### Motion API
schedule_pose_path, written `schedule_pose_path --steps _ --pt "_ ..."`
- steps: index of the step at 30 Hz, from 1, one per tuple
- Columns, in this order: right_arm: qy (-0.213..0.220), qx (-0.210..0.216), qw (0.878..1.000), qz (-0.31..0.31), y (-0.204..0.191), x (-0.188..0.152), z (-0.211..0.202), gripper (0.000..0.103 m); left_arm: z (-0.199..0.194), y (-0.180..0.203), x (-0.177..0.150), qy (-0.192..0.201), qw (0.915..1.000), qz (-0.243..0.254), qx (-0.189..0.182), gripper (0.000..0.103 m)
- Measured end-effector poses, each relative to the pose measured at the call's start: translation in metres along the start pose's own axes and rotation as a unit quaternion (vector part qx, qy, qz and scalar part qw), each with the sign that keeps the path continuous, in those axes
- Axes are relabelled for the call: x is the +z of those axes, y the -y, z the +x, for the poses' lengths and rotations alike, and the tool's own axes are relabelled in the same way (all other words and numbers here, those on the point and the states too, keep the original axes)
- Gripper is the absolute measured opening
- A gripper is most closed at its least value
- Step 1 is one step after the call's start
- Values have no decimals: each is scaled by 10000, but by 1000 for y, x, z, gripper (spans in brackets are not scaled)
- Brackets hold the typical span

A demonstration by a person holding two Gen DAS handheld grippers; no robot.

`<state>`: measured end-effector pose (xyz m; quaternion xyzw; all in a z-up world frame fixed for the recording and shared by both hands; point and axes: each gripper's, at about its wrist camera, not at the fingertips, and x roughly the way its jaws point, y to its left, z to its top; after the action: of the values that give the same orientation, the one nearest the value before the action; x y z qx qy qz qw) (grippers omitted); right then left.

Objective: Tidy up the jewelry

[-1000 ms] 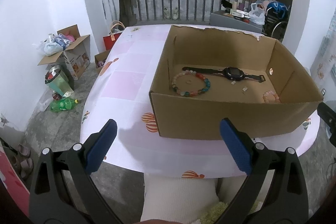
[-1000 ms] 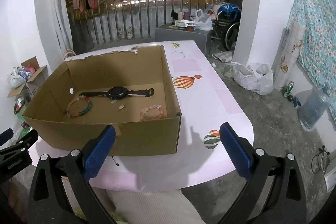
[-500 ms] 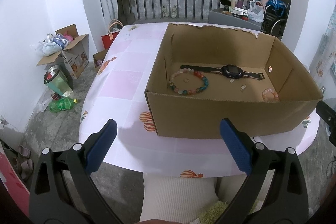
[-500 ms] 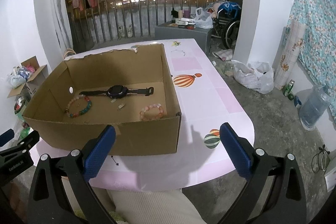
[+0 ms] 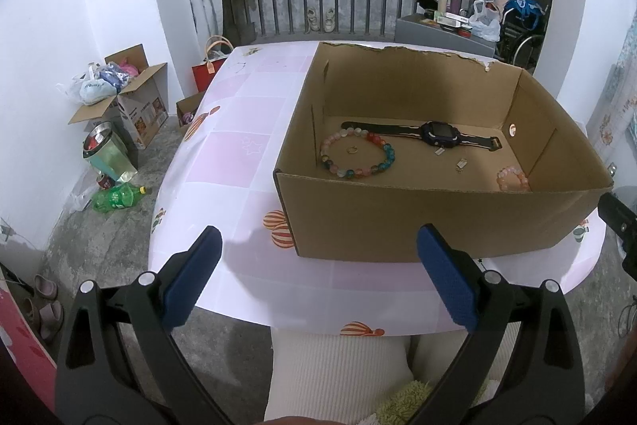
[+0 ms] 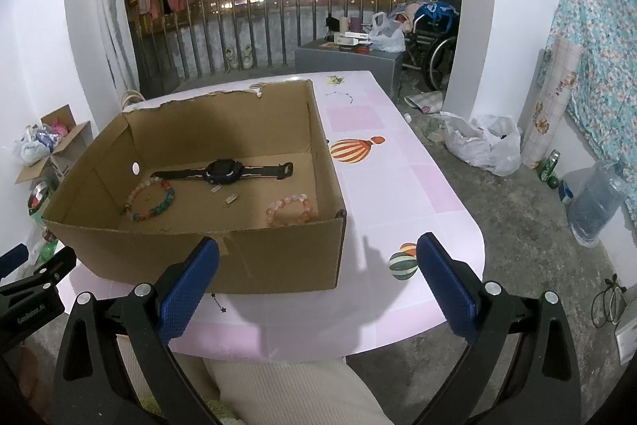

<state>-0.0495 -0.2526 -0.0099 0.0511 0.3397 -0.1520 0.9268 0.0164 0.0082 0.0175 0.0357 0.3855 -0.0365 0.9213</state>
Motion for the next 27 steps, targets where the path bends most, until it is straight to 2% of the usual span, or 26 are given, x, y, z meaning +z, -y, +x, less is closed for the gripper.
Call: schedule_pose_path --steps 27 --pt "-15 11 10000 8 -1 2 1 97 0 -2 1 -7 10000 0 0 95"
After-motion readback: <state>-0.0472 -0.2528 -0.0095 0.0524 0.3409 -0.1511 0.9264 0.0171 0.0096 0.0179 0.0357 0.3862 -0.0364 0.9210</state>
